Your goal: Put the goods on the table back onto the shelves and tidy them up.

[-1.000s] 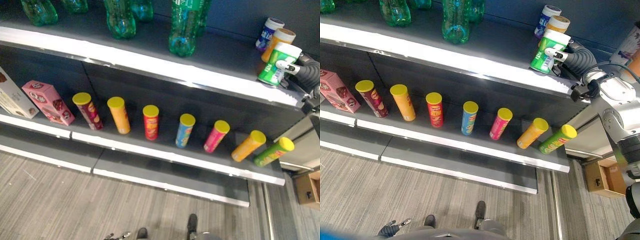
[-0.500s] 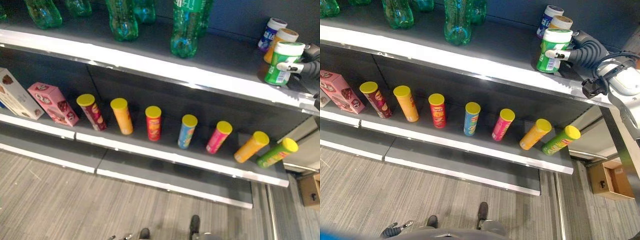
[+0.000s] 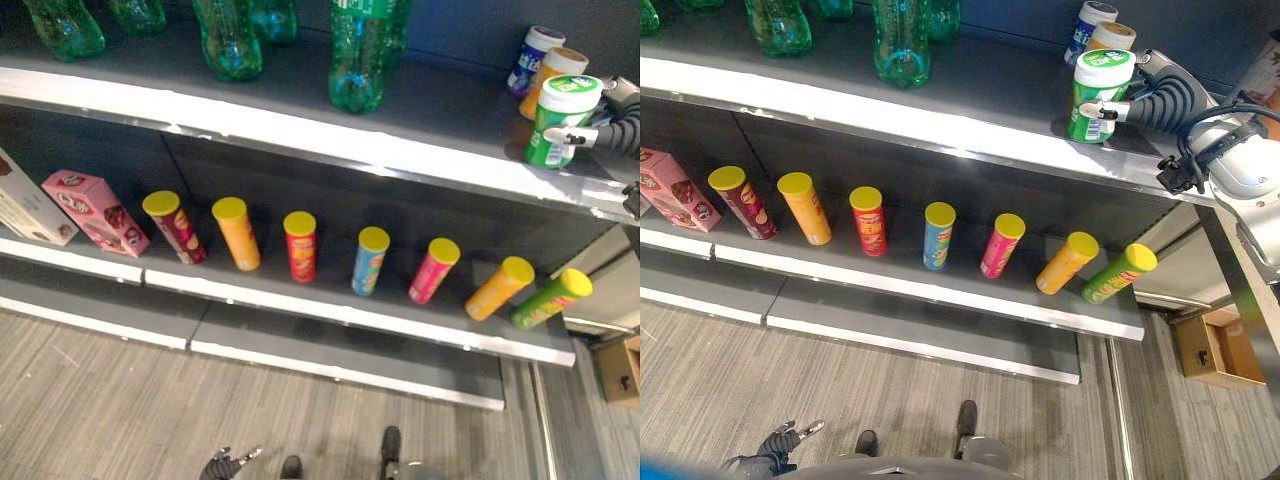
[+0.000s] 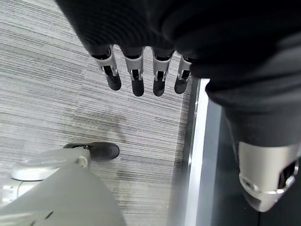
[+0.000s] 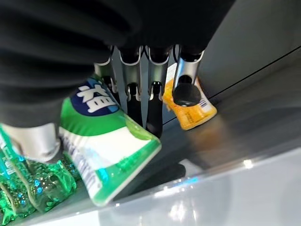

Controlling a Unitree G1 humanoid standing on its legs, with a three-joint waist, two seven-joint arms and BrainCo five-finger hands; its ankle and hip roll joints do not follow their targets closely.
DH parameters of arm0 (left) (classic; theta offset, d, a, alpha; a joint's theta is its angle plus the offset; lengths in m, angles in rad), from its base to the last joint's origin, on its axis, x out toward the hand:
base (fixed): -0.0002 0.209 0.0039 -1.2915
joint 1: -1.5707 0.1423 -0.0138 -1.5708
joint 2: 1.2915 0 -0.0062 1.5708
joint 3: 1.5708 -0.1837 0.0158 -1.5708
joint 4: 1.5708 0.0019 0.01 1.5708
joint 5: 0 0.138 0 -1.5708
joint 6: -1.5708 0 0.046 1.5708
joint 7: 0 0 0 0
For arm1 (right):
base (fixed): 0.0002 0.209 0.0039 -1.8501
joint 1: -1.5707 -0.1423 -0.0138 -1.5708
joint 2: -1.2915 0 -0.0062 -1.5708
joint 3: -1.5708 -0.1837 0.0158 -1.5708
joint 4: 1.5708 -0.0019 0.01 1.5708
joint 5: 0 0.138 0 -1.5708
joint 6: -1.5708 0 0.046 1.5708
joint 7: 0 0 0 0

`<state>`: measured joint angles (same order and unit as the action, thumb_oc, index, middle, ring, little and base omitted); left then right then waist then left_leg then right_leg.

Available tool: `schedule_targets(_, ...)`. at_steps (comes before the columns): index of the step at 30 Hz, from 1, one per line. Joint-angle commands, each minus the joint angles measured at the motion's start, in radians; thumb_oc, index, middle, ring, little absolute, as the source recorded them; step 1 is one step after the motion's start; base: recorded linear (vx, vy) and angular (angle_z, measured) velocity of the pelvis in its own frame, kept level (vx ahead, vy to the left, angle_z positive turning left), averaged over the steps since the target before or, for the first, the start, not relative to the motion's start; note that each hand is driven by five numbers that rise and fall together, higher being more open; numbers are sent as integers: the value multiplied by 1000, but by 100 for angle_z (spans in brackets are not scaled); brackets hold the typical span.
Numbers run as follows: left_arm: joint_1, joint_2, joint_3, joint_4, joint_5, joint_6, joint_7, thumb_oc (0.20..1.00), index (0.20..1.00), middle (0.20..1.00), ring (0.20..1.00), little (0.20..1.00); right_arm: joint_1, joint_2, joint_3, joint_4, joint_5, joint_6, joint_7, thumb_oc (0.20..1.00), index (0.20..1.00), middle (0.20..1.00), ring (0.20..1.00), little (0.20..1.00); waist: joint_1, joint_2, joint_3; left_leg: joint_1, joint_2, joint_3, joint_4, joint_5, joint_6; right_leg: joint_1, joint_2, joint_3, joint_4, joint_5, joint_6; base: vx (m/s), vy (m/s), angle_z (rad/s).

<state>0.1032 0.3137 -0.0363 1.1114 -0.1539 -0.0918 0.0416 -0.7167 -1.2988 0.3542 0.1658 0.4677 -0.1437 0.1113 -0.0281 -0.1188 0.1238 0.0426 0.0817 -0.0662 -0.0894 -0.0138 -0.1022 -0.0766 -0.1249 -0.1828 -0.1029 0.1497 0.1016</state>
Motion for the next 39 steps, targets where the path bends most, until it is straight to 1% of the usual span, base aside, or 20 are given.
schedule_targets(1, -29, 42, -25, 26, -16, -17, 2, 1000, 1000, 1000, 1000, 1000, -59, -33, 20, 6, -51, -25, -21, 200, 200, 200, 200, 200, 10, -27, 17, 11, 4, 80, 10, -59, -5, 85, -71, 16, 45, -130, 109, 0, 0, 0)
schedule_targets(2, -29, 42, -26, 26, -16, -17, 2, 1000, 1000, 1000, 1000, 1000, -58, -33, 19, 6, -51, -25, -21, 200, 200, 200, 200, 200, 10, -27, 17, 11, 4, 80, 10, -59, -5, 85, -71, 17, 45, -130, 109, 0, 0, 0)
schedule_targets(3, -29, 40, -19, 24, -11, -17, 3, 1000, 1000, 1000, 1000, 1000, -29, -36, -10, 32, -89, -20, -35, 200, 200, 200, 200, 200, -5, -24, 16, 13, 5, 90, 12, -62, -4, 83, -71, 23, 45, -130, 109, 0, 0, 0)
schedule_targets(7, -29, 43, -20, 23, -11, -16, 3, 1000, 1000, 1000, 1000, 1000, -11, -34, -27, 28, -89, -21, -36, 200, 200, 200, 200, 200, -2, -26, 17, 15, 6, 92, 12, -62, -4, 83, -71, 24, 46, -130, 109, -1, 0, -3)
schedule_targets(29, -26, 43, -20, 21, -13, -16, 0, 1000, 1000, 1000, 1000, 1000, -4, -37, -32, 30, -108, -19, -40, 200, 200, 200, 200, 200, -4, -24, 16, 16, 6, 94, 13, -63, -3, 83, -70, 28, 47, -132, 108, 0, 0, 0)
schedule_targets(33, -23, 42, -17, 18, -15, -15, 0, 1000, 1000, 1000, 1000, 1000, 18, -25, -51, 31, -107, -18, -41, 200, 200, 200, 200, 200, -6, -23, 17, 19, 5, 97, 13, -64, -2, 83, -70, 29, 47, -132, 109, 0, 0, 0)
schedule_targets(34, -24, 42, -17, 17, -16, -15, -1, 1000, 1000, 1000, 1000, 1000, 23, -20, -56, 31, -109, -17, -40, 200, 200, 200, 200, 200, -6, -23, 18, 19, 5, 97, 13, -63, -2, 84, -70, 29, 47, -131, 108, 0, 0, 0)
schedule_targets(35, -29, 51, -13, 14, -35, -11, 1, 1000, 1000, 1000, 1000, 1000, 20, 77, -57, 122, -124, 18, -62, 200, 200, 200, 200, 200, -5, -9, 23, 26, 4, 105, 15, -67, 3, 85, -71, 38, 48, -135, 104, 0, 0, 0)
schedule_targets(37, -27, 54, -12, 11, -41, -11, -1, 1000, 1000, 1000, 1000, 1000, -7, 84, -31, 136, -132, 24, -62, 200, 200, 200, 200, 200, -1, -9, 24, 23, 3, 102, 15, -66, 4, 87, -71, 33, 49, -136, 104, -5, 10, -15)
schedule_targets(38, -27, 54, -13, 10, -43, -9, -2, 1000, 1000, 1000, 1000, 1000, -8, 87, -29, 142, -139, 25, -64, 862, 862, 862, 862, 862, -1, -10, 24, 24, 2, 101, 15, -66, 4, 87, -71, 31, 51, -136, 104, -11, 9, -20)
schedule_targets(39, -24, 54, -10, 9, -44, -8, -2, 1000, 1000, 1000, 1000, 1000, 0, 91, -40, 141, -142, 26, -71, 1000, 1000, 1000, 1000, 1000, -1, -8, 25, 23, 2, 102, 16, -67, 4, 88, -72, 31, 52, -136, 104, -9, 17, -8)
